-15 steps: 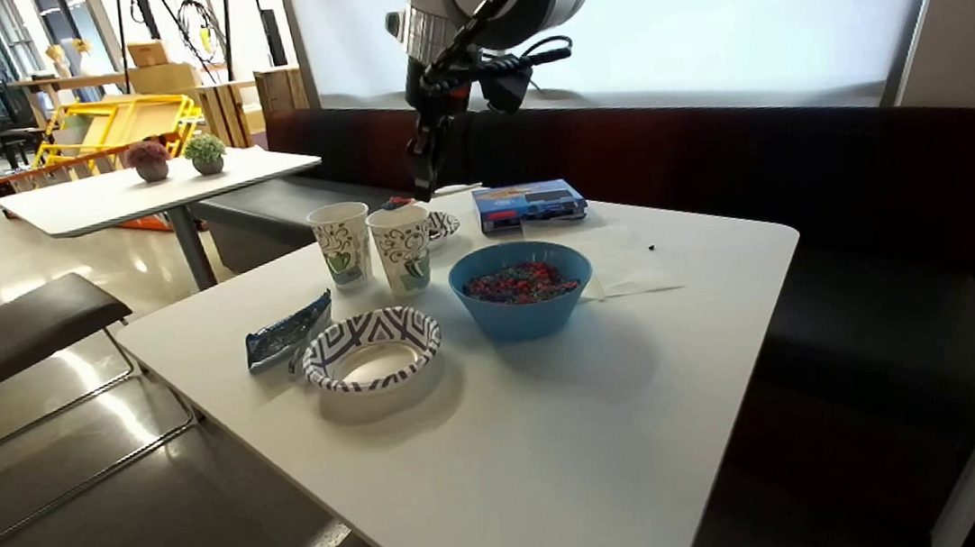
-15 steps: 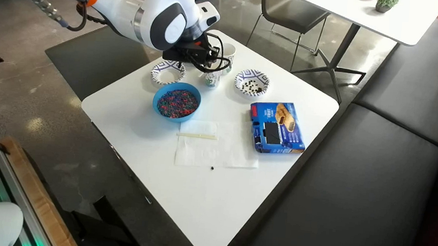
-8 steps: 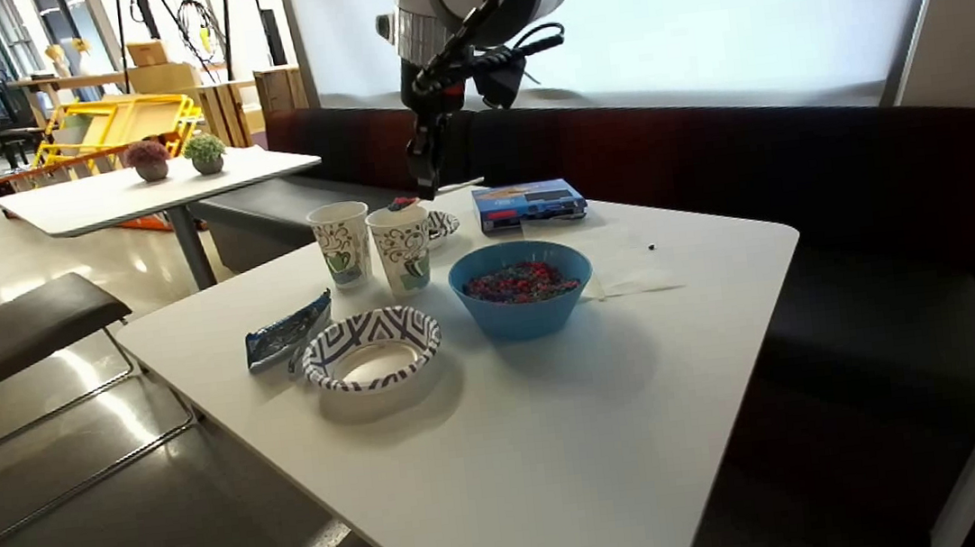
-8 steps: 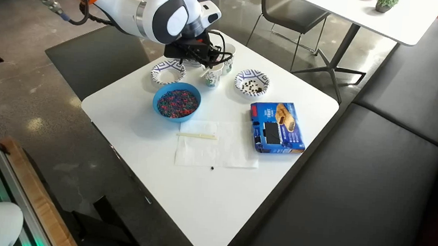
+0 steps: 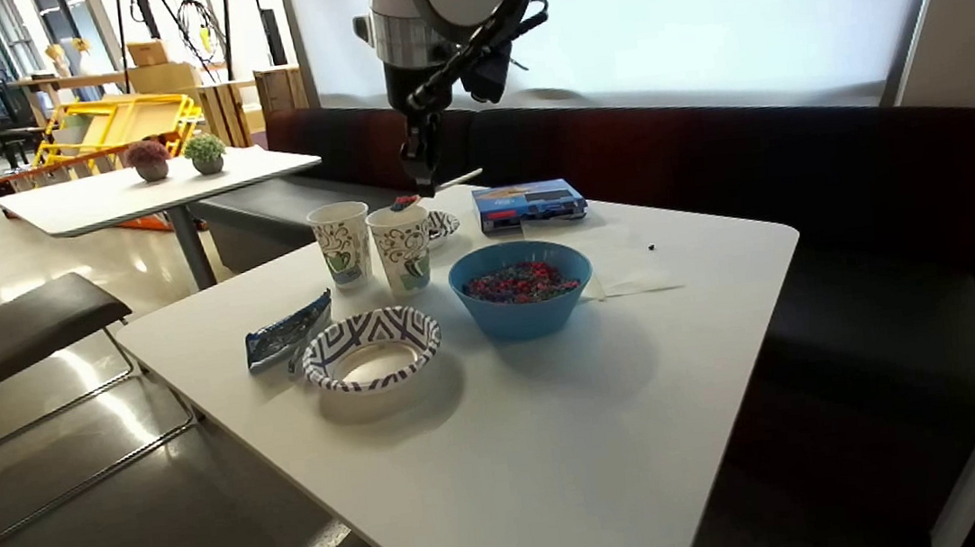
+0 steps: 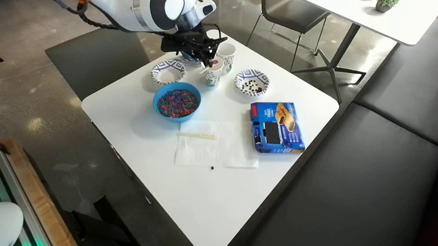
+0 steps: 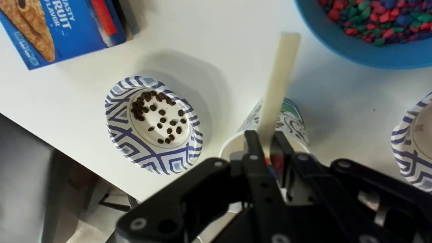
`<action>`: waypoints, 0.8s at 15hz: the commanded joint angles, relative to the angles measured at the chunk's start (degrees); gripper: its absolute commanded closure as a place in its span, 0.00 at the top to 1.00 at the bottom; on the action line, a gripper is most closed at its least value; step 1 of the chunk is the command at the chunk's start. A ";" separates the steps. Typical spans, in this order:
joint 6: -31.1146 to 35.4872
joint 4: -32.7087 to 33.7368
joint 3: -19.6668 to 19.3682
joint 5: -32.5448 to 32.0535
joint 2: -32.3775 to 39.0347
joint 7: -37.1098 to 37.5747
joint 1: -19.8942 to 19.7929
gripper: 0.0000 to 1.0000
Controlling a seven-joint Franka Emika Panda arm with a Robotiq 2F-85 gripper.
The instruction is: Use the spoon to scoop some of the blue bowl's contents into the closest cup
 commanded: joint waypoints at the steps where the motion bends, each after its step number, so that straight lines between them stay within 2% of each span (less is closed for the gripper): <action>1: -4.55 2.75 -2.98 -5.23 1.81 5.01 3.74 0.03; 8: -9.65 5.33 -6.07 -14.69 3.13 12.27 8.71 0.03; 12: -13.99 6.81 -6.13 -21.03 3.81 16.92 10.34 0.03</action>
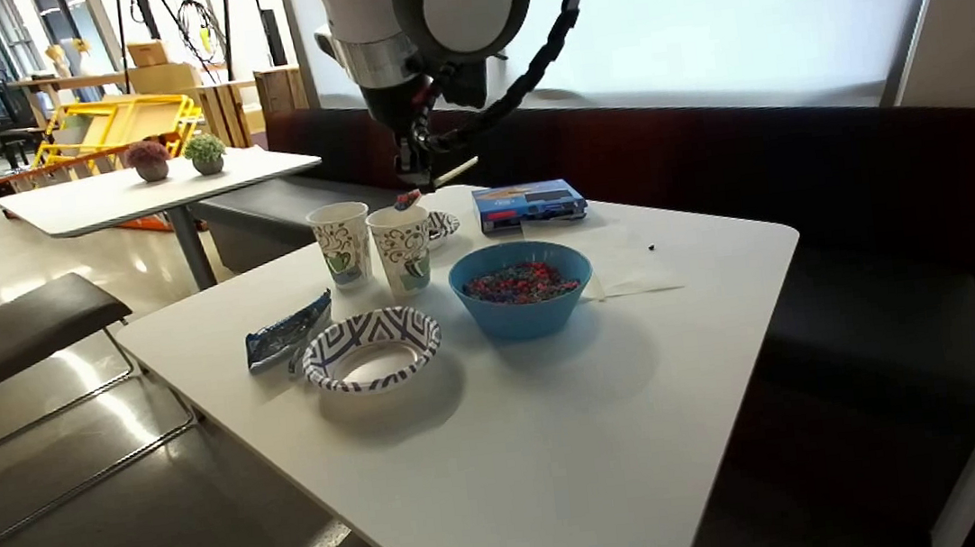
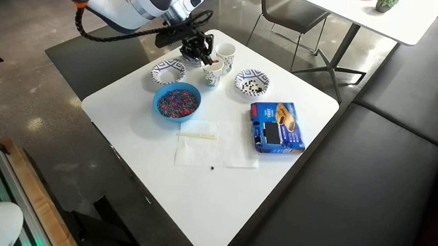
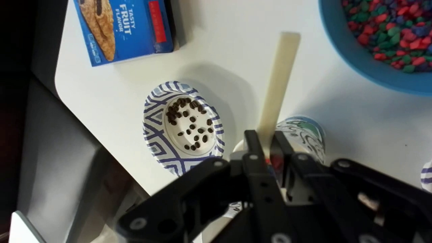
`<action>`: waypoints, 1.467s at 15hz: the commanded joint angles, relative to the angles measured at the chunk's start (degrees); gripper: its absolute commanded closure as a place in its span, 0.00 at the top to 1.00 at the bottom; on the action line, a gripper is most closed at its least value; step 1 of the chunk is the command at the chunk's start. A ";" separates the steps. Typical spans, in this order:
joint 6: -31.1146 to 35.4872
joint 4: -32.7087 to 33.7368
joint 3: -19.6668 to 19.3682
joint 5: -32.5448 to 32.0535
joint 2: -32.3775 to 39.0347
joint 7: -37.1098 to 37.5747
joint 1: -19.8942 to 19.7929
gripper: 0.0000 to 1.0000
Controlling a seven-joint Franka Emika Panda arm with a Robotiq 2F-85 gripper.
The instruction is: Use the spoon to scoop some of the blue bowl's contents into the closest cup
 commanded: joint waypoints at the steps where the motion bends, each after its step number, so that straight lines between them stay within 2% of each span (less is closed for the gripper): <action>1: -4.82 2.68 -0.46 -6.18 1.88 5.35 1.89 0.03; 11: -18.69 6.37 3.24 -23.13 4.72 16.07 3.88 0.03; 17: -30.76 7.94 7.09 -32.79 6.21 21.30 4.80 0.03; 19: -32.59 7.26 9.59 -32.74 5.20 21.45 3.28 0.03; 22: -28.04 1.26 13.94 -27.55 -1.14 20.52 -1.78 0.03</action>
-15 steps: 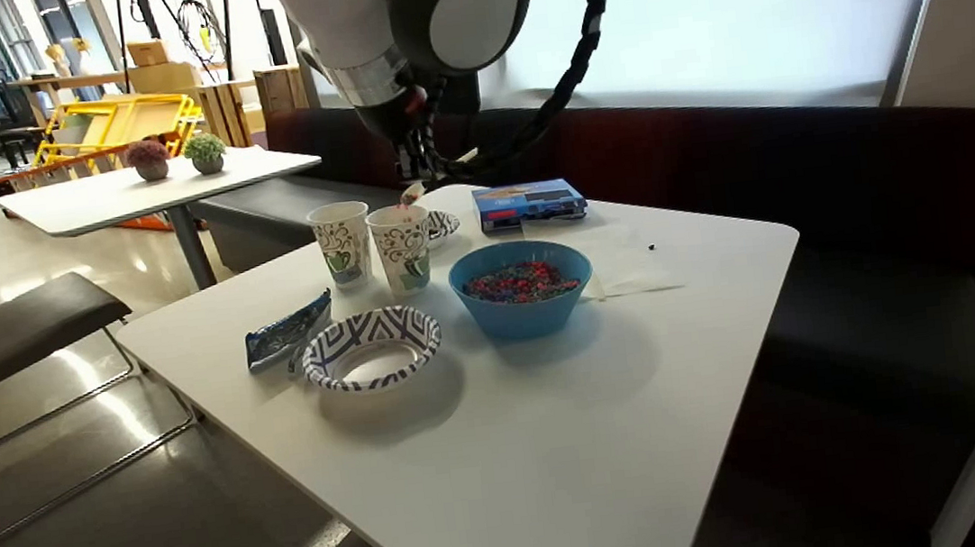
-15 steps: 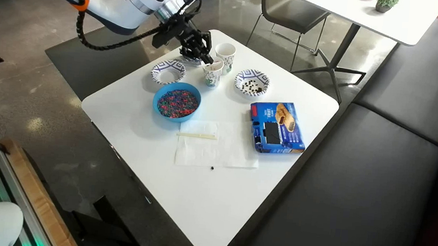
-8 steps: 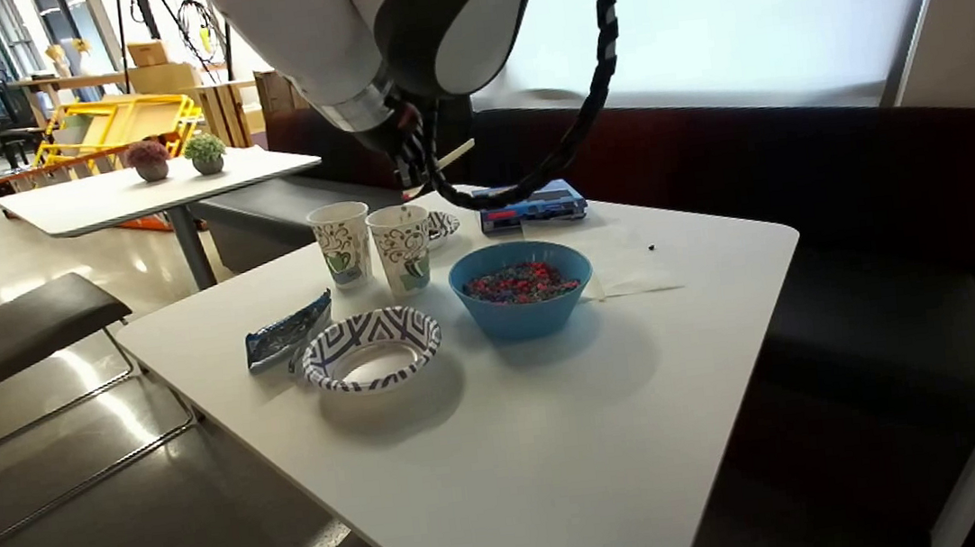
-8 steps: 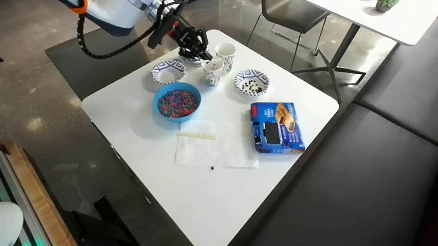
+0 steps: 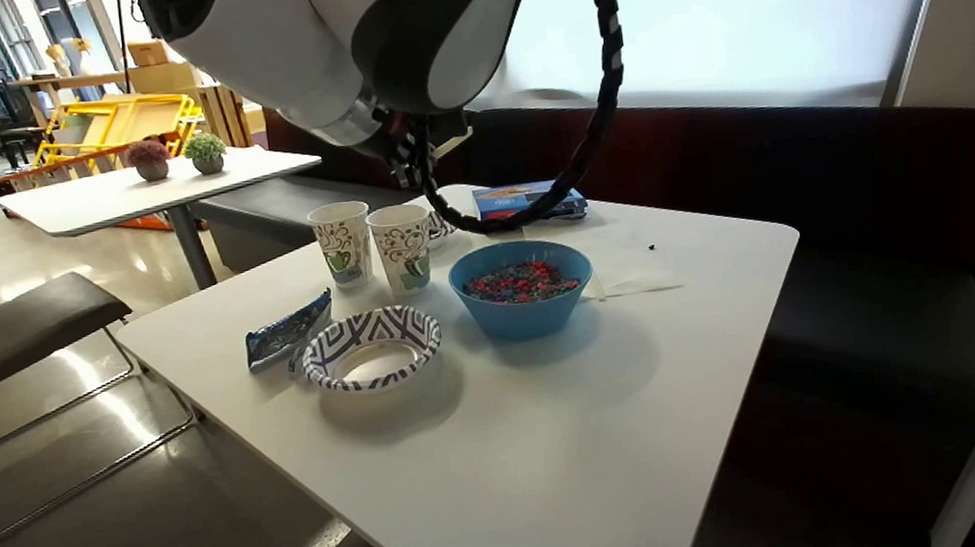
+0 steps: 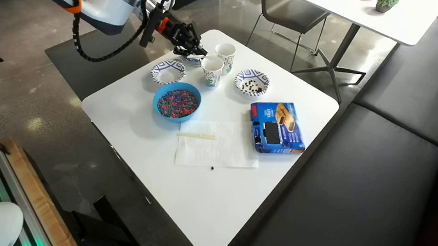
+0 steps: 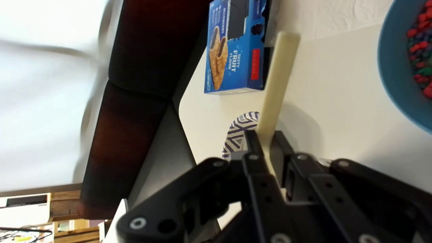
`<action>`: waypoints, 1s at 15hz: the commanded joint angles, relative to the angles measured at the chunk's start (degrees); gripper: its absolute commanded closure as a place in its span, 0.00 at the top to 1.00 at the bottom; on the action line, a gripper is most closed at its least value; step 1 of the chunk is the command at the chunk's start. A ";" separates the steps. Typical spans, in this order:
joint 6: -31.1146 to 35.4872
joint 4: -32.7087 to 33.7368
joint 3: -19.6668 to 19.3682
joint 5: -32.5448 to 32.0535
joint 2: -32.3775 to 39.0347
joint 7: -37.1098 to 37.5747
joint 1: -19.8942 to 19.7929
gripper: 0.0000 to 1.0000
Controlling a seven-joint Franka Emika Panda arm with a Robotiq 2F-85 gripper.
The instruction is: Use the spoon to scoop some of the blue bowl's contents into the closest cup
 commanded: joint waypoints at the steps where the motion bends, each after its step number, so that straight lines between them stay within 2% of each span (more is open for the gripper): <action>1: 4.39 -7.59 5.20 4.59 -7.59 0.27 -6.34 0.03; 4: 11.99 -16.56 6.13 7.38 -14.78 2.56 -10.84 0.03; 8: 30.16 -28.62 3.52 5.37 -21.71 8.77 -16.19 0.03; 10: 39.73 -35.21 2.90 1.53 -24.62 14.58 -19.98 0.03; 12: 49.44 -39.37 -0.36 -6.60 -25.47 23.53 -22.14 0.03; 13: 42.92 -33.40 1.30 -1.02 -22.35 16.09 -20.35 0.14; 15: 48.46 -37.28 -0.44 -4.99 -23.64 20.58 -22.28 0.14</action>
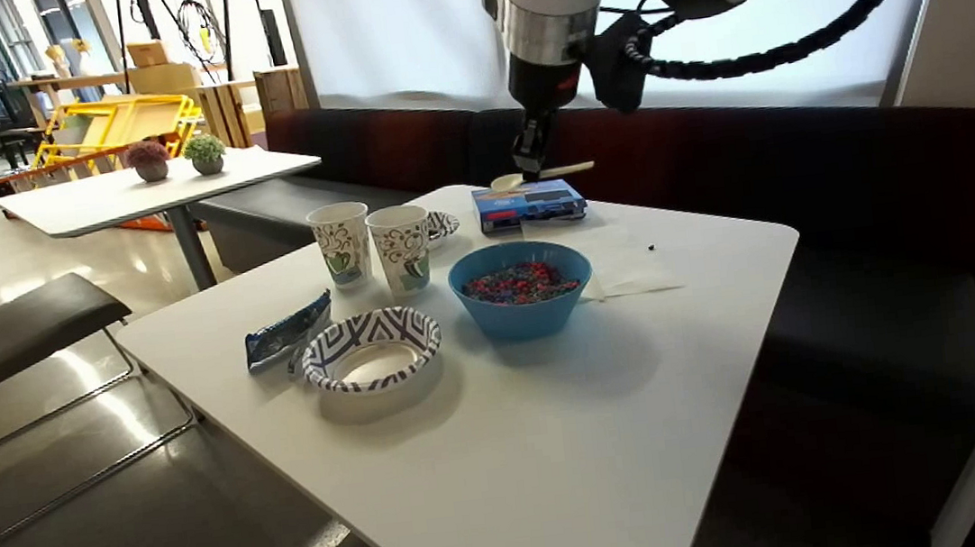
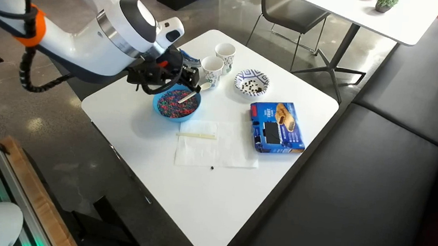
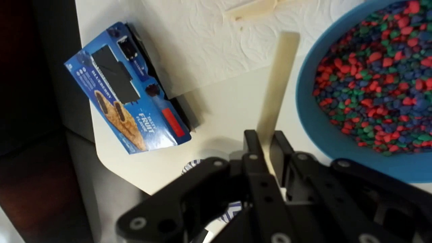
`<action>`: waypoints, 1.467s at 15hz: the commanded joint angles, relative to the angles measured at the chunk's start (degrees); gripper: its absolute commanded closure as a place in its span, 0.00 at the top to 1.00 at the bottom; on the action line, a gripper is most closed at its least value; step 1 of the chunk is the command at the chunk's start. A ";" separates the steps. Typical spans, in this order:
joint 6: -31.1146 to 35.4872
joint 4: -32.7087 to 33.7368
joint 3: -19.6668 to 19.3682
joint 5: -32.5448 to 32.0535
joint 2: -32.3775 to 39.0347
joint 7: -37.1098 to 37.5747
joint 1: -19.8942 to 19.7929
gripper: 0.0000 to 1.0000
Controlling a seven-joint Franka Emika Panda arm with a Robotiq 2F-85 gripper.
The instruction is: Use the spoon to scoop some of the blue bowl's contents into the closest cup
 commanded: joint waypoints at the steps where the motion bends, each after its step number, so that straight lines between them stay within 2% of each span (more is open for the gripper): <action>1: 0.57 -0.66 -0.18 -0.25 -0.31 0.38 -0.35 0.14; 6: 0.60 -0.79 0.14 -0.25 -0.81 0.97 0.03 0.14; 7: 2.33 -1.49 0.27 0.78 -1.20 0.39 -0.79 0.03; 16: 25.87 -0.13 -4.47 -1.74 6.56 -0.65 -9.37 0.03; 22: 33.77 2.87 -6.29 -0.41 13.98 -3.52 -12.45 0.03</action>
